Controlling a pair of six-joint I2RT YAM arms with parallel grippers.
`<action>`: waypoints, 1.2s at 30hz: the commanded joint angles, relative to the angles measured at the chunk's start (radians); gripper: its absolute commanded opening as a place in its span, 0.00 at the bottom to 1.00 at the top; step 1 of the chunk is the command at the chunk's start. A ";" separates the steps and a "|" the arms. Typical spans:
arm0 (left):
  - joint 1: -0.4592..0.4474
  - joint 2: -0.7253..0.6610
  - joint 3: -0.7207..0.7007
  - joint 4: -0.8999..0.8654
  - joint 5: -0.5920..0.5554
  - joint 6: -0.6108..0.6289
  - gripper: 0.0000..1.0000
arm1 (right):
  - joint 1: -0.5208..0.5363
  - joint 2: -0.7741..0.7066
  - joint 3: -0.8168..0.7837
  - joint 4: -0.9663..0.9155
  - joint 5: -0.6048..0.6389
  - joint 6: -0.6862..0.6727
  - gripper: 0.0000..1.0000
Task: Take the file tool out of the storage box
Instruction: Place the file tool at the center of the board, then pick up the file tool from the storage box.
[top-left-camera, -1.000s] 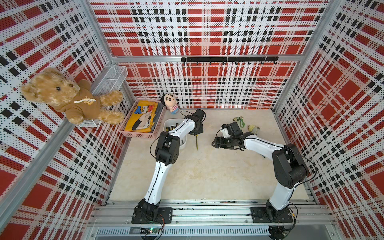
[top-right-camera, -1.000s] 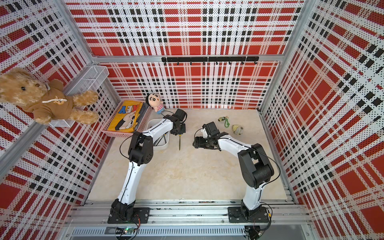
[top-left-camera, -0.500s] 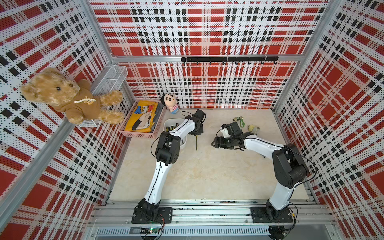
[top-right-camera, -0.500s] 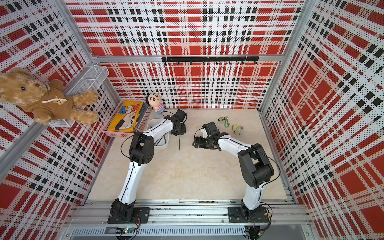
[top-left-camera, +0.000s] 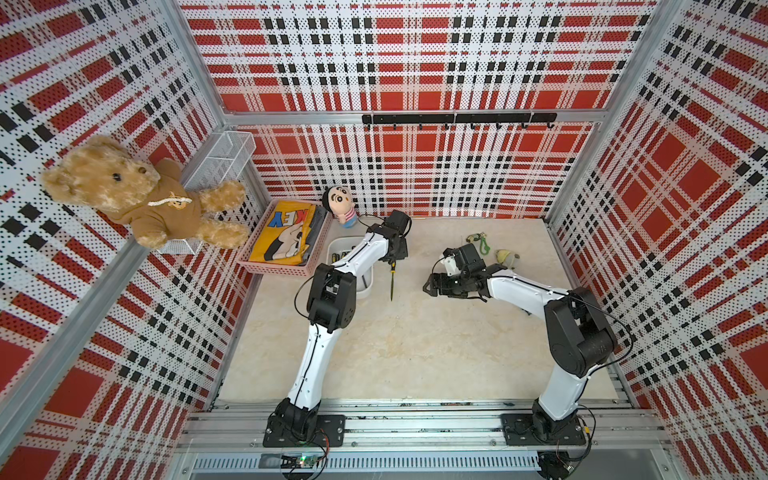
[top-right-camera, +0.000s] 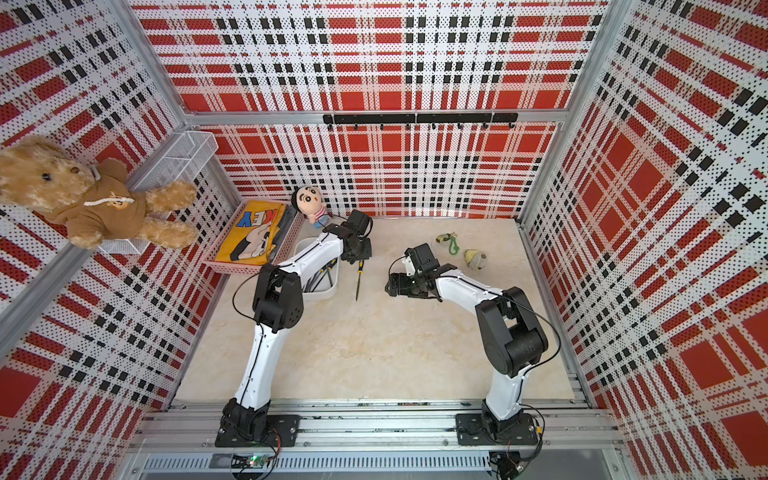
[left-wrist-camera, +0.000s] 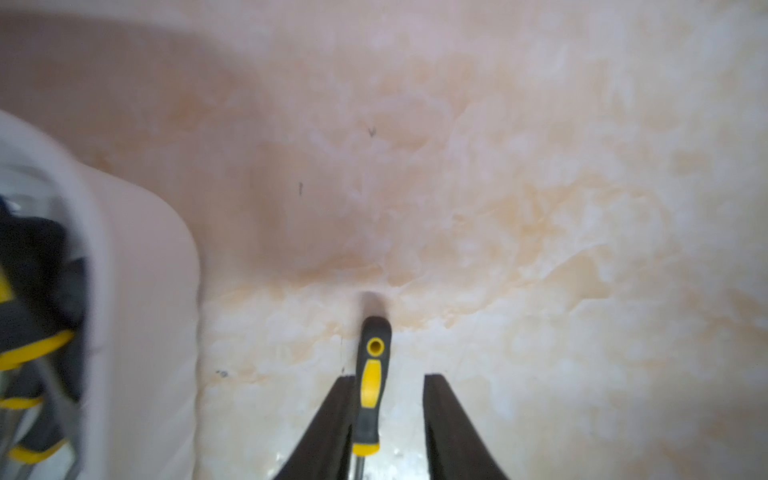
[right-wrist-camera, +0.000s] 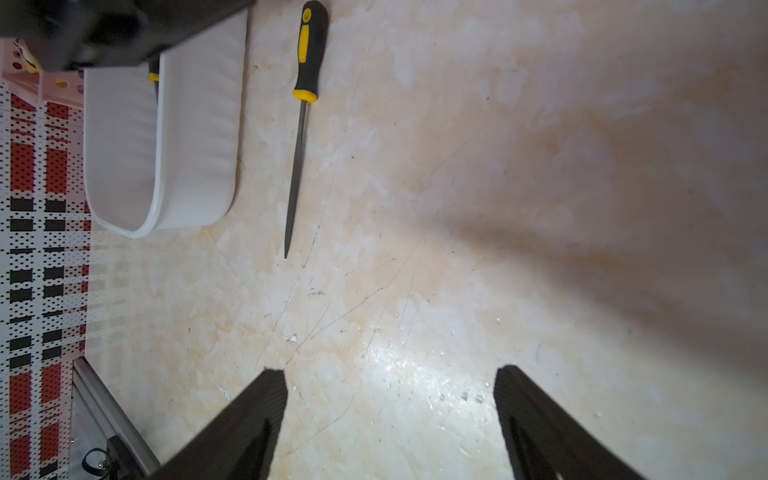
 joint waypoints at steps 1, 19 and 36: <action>0.049 -0.147 -0.026 0.009 -0.024 -0.038 0.35 | 0.009 0.007 0.001 0.015 0.009 -0.001 0.86; 0.251 -0.035 -0.055 0.008 -0.036 -0.010 0.36 | 0.033 0.046 0.024 0.004 0.011 -0.009 0.86; 0.239 0.094 0.002 -0.025 -0.041 0.014 0.38 | 0.033 0.080 0.051 -0.012 -0.001 -0.012 0.86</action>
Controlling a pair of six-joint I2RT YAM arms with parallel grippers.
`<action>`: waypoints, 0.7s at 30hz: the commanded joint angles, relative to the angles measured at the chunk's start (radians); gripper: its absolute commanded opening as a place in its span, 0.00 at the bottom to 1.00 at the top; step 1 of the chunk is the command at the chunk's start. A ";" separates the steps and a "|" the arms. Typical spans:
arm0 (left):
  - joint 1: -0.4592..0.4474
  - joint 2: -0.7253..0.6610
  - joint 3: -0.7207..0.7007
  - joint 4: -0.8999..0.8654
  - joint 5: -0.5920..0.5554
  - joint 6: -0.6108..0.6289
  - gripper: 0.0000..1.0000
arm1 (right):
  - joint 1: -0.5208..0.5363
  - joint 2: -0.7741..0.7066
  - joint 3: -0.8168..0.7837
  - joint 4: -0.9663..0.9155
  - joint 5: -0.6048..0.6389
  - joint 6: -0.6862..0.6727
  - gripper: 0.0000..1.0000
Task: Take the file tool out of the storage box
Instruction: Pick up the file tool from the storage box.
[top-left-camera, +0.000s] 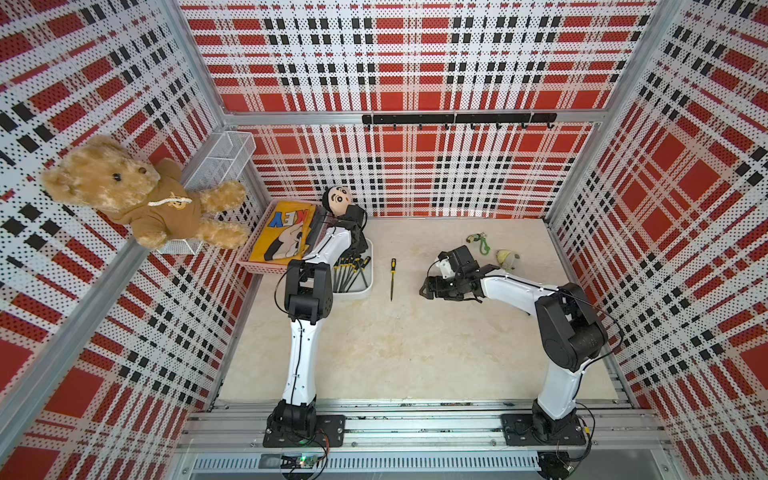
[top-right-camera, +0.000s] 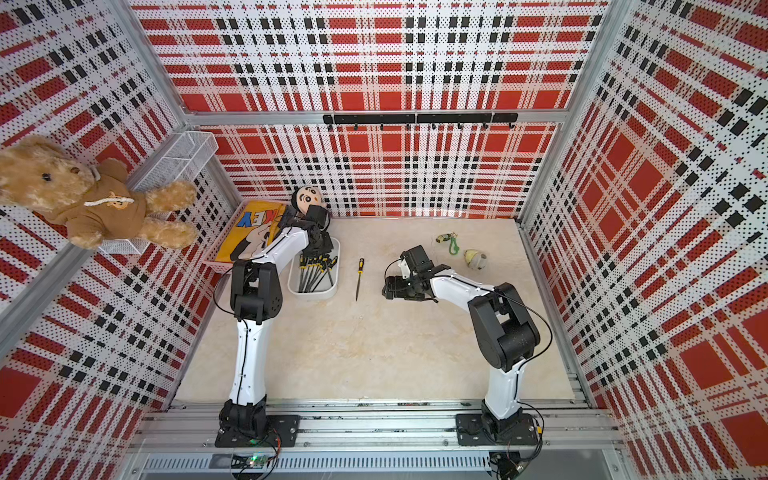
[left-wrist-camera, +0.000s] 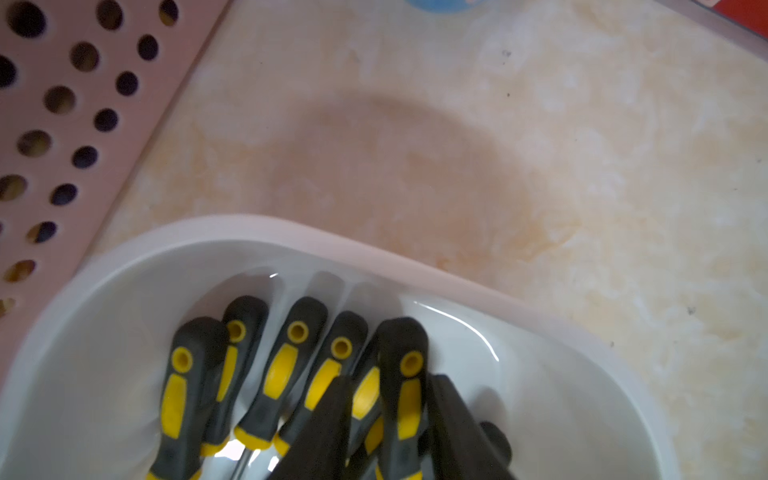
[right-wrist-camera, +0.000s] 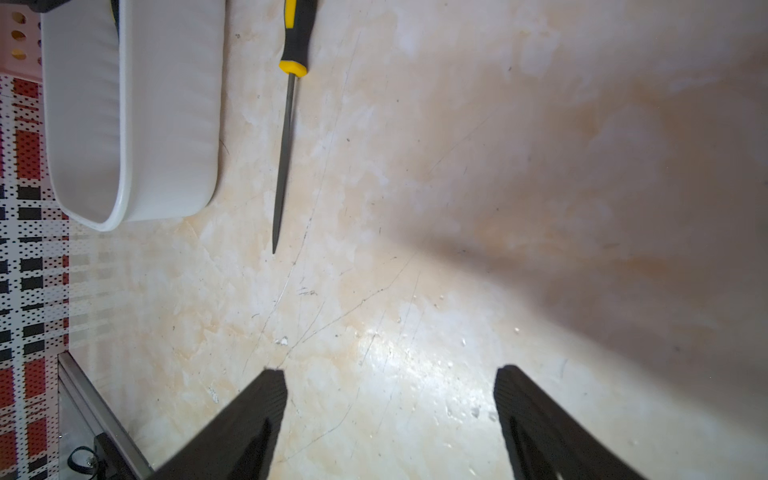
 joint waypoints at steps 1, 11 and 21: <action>-0.009 0.037 0.038 -0.029 -0.013 0.020 0.38 | 0.007 0.022 0.019 -0.004 -0.004 -0.010 0.86; -0.012 0.043 0.041 -0.037 -0.029 0.025 0.21 | 0.007 0.029 0.020 0.000 -0.006 -0.007 0.86; -0.016 -0.012 0.043 -0.051 -0.052 0.032 0.00 | 0.021 0.038 0.021 0.008 -0.007 -0.002 0.87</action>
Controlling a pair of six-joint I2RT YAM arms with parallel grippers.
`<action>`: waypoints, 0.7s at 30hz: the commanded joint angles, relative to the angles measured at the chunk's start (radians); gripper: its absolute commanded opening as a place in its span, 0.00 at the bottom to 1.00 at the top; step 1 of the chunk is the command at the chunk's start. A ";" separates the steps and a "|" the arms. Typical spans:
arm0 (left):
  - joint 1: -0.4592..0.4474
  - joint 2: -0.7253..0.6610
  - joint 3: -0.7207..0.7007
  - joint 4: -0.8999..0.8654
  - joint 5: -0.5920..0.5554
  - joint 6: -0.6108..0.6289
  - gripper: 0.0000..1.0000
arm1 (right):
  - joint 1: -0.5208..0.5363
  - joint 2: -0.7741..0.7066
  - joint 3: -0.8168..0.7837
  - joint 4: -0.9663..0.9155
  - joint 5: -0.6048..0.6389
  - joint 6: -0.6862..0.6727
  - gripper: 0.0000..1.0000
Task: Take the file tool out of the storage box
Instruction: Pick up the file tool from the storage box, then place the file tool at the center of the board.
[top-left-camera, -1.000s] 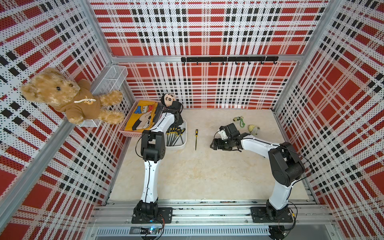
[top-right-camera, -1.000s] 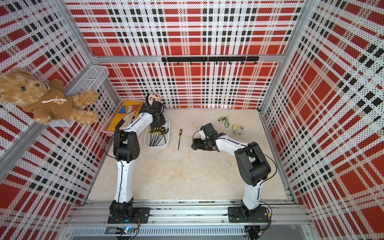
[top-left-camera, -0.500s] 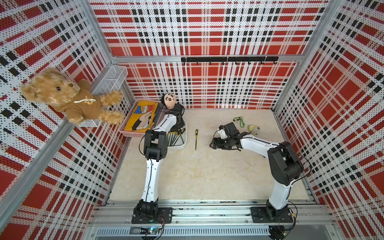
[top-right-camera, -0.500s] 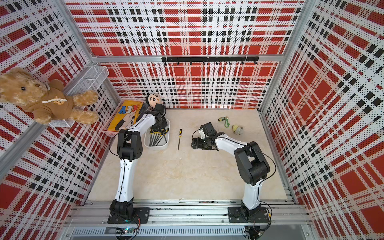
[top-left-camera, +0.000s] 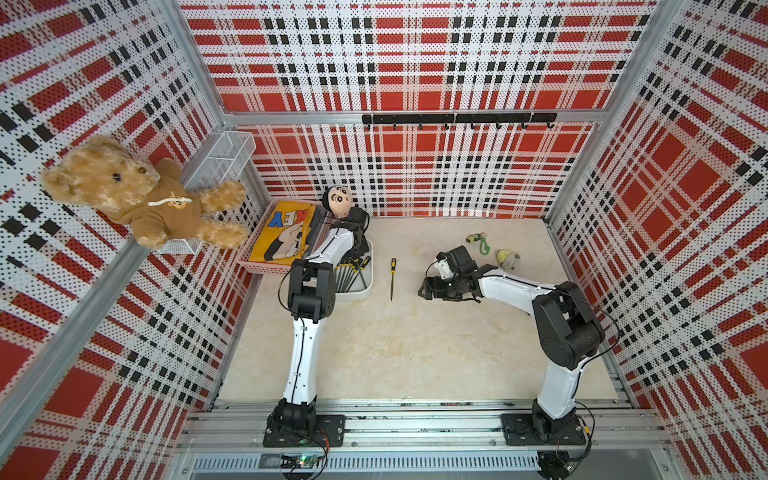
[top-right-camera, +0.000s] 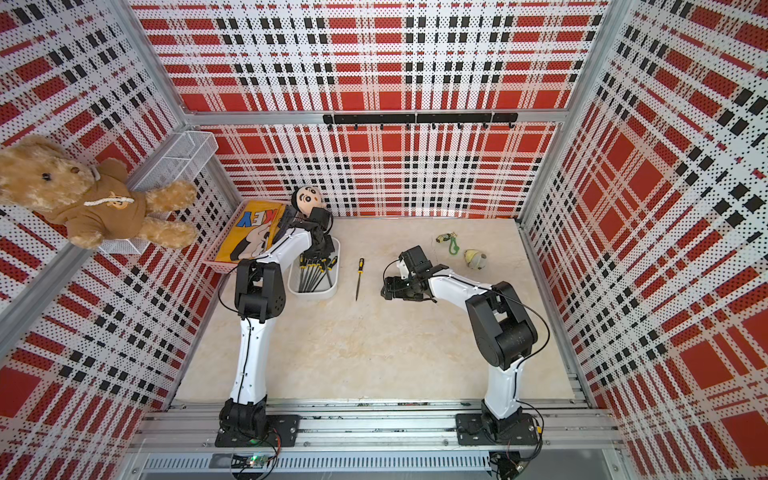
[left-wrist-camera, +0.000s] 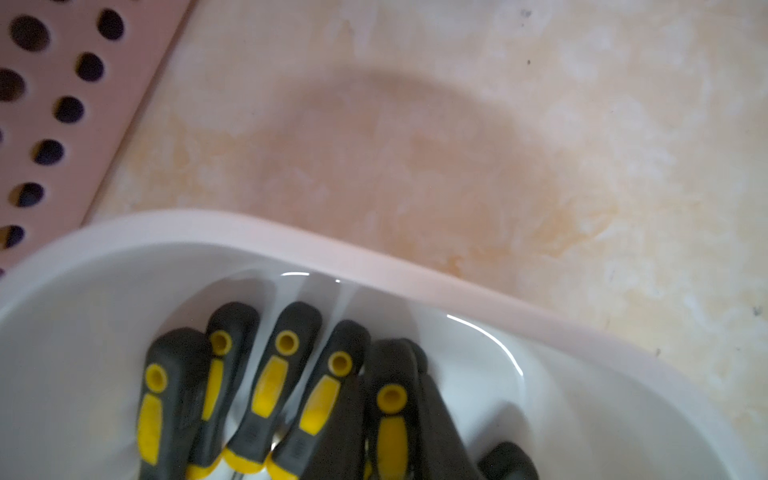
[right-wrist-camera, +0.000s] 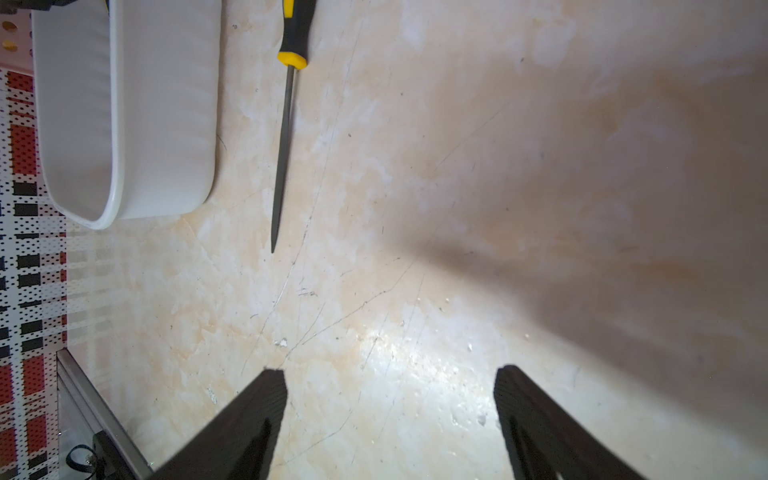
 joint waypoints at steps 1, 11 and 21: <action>-0.010 -0.050 0.027 -0.031 -0.028 0.009 0.00 | 0.013 0.021 0.019 0.008 -0.003 -0.003 0.87; -0.041 -0.150 0.075 -0.053 -0.038 0.013 0.00 | 0.025 0.018 0.016 0.014 0.000 0.001 0.87; -0.246 -0.141 0.136 -0.052 0.052 0.068 0.00 | 0.027 -0.037 -0.044 0.079 -0.009 0.009 0.86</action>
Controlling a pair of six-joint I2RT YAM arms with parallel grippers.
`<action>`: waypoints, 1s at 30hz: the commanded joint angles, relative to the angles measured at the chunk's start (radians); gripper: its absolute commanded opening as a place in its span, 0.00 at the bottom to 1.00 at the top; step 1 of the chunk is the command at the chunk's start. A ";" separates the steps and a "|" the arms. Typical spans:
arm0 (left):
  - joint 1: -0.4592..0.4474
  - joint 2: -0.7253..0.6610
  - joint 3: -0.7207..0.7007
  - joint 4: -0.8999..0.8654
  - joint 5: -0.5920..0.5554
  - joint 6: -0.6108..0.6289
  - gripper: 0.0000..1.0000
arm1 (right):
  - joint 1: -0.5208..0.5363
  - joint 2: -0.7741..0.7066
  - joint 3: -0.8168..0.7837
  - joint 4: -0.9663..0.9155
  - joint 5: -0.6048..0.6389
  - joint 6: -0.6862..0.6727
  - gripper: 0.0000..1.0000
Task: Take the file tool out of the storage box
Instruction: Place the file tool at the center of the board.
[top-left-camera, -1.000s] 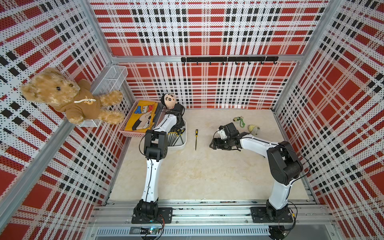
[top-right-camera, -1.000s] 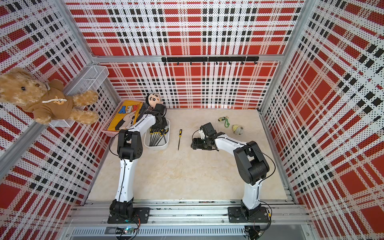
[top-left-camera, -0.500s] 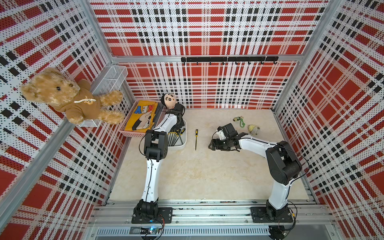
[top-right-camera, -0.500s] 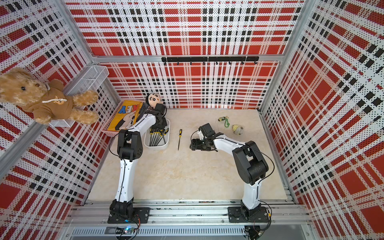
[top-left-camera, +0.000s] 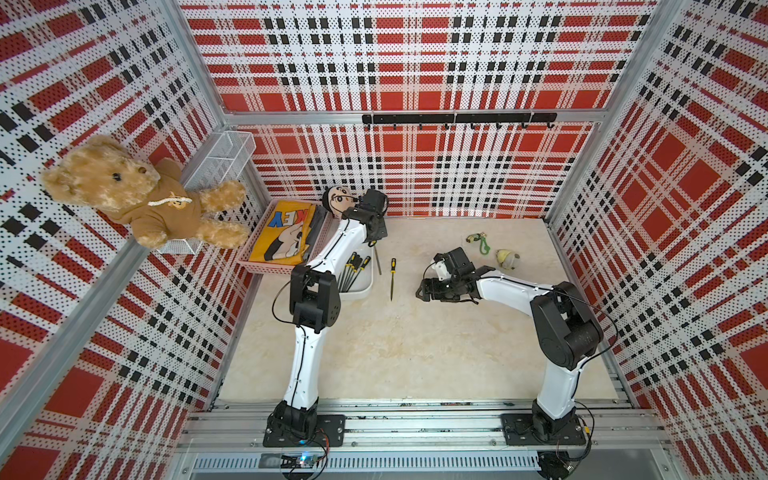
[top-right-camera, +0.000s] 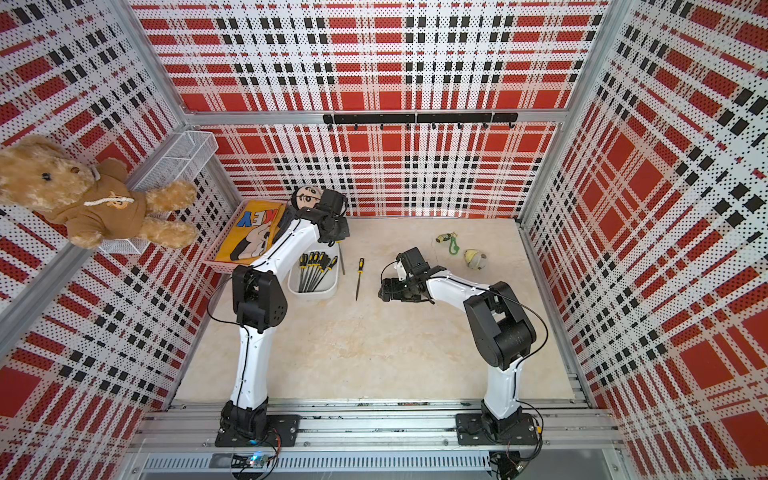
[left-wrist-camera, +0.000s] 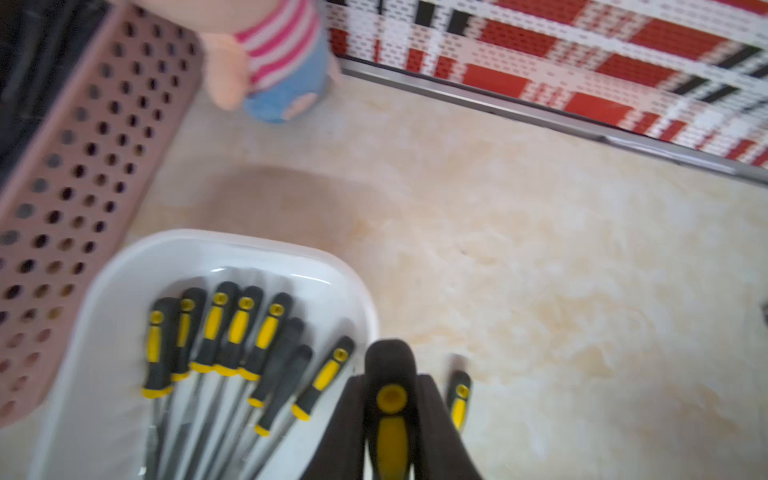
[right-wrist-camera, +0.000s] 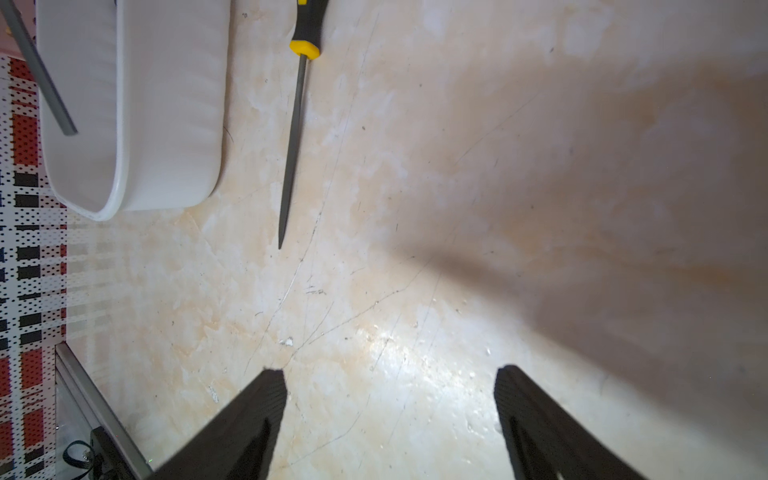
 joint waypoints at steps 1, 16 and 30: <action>-0.088 0.026 0.052 -0.008 0.053 0.024 0.00 | 0.011 -0.045 -0.031 0.047 -0.013 0.004 0.86; -0.155 0.198 0.050 0.006 0.012 -0.035 0.00 | 0.030 -0.057 -0.072 0.055 -0.034 -0.007 0.86; -0.128 0.240 -0.035 0.052 0.018 -0.043 0.00 | 0.037 -0.060 -0.067 0.032 -0.031 -0.025 0.87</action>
